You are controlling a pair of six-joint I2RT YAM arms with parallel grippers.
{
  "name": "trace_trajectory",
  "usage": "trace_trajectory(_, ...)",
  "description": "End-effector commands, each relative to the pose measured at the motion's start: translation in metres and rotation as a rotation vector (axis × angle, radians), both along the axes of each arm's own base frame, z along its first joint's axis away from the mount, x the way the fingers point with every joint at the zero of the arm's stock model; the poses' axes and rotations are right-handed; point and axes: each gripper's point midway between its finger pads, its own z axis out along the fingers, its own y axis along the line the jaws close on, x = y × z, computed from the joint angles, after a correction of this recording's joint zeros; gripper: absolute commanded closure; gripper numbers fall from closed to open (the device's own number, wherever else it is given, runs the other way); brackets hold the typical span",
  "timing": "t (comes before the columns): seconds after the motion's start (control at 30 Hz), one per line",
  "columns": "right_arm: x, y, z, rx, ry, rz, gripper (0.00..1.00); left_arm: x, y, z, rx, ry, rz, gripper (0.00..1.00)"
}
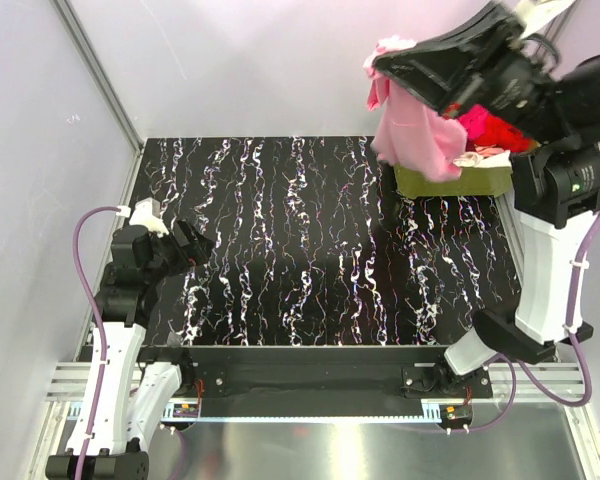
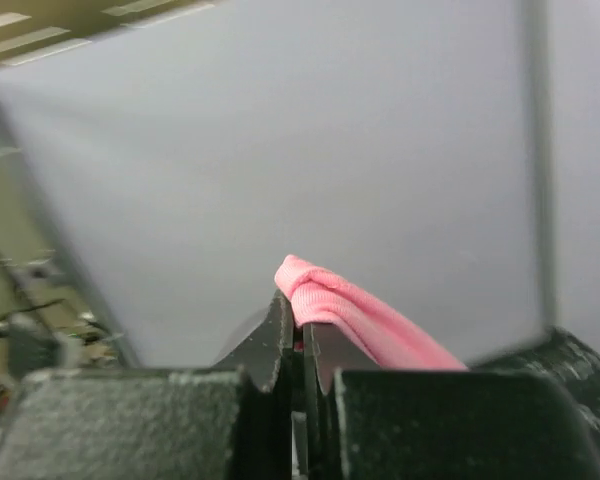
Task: Fold and stack the t-shirts
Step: Move the tshirt to the center of the board
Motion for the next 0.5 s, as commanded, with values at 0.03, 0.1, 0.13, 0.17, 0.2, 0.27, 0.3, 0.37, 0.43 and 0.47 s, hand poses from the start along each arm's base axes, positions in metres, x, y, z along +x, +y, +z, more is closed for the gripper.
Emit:
trace_trajectory(0.03, -0.085, 0.000, 0.052, 0.142, -0.155, 0.452, 1.00, 0.008, 0.003, 0.009, 0.016, -0.050, 0.010, 0.01)
trace_trajectory(0.1, -0.096, -0.004, 0.059, 0.176, -0.152, 0.534, 1.00, 0.008, 0.003, 0.008, 0.015, -0.046, 0.009, 0.01)
trace_trajectory(0.13, -0.093, -0.002, 0.057, 0.167, -0.146, 0.531, 1.00, 0.008, 0.003, 0.009, 0.015, -0.047, 0.009, 0.01)
trace_trajectory(0.17, -0.085, 0.002, 0.053, 0.146, -0.160, 0.505, 1.00, 0.008, 0.003, 0.009, 0.015, -0.046, 0.009, 0.01)
trace_trajectory(0.2, -0.069, 0.009, 0.043, 0.126, -0.096, 0.491, 1.00, 0.007, 0.003, 0.009, 0.017, -0.046, 0.009, 0.01)
trace_trajectory(0.27, -0.032, 0.019, 0.017, 0.097, 0.005, 0.364, 1.00, 0.007, 0.003, 0.010, 0.017, -0.054, 0.009, 0.01)
trace_trajectory(0.3, -0.013, 0.020, 0.005, 0.088, 0.037, 0.268, 1.00, 0.007, 0.003, 0.010, 0.018, -0.052, 0.009, 0.01)
trace_trajectory(0.37, 0.043, 0.014, -0.022, 0.065, 0.072, -0.021, 1.00, 0.007, 0.004, 0.009, 0.020, -0.049, 0.011, 0.01)
trace_trajectory(0.43, 0.104, -0.008, -0.086, -0.028, 0.259, -0.348, 1.00, 0.008, 0.003, 0.009, 0.019, -0.047, 0.012, 0.01)
trace_trajectory(0.47, 0.124, -0.021, -0.139, -0.111, 0.413, -0.470, 1.00, 0.007, 0.003, 0.009, 0.018, -0.046, 0.011, 0.01)
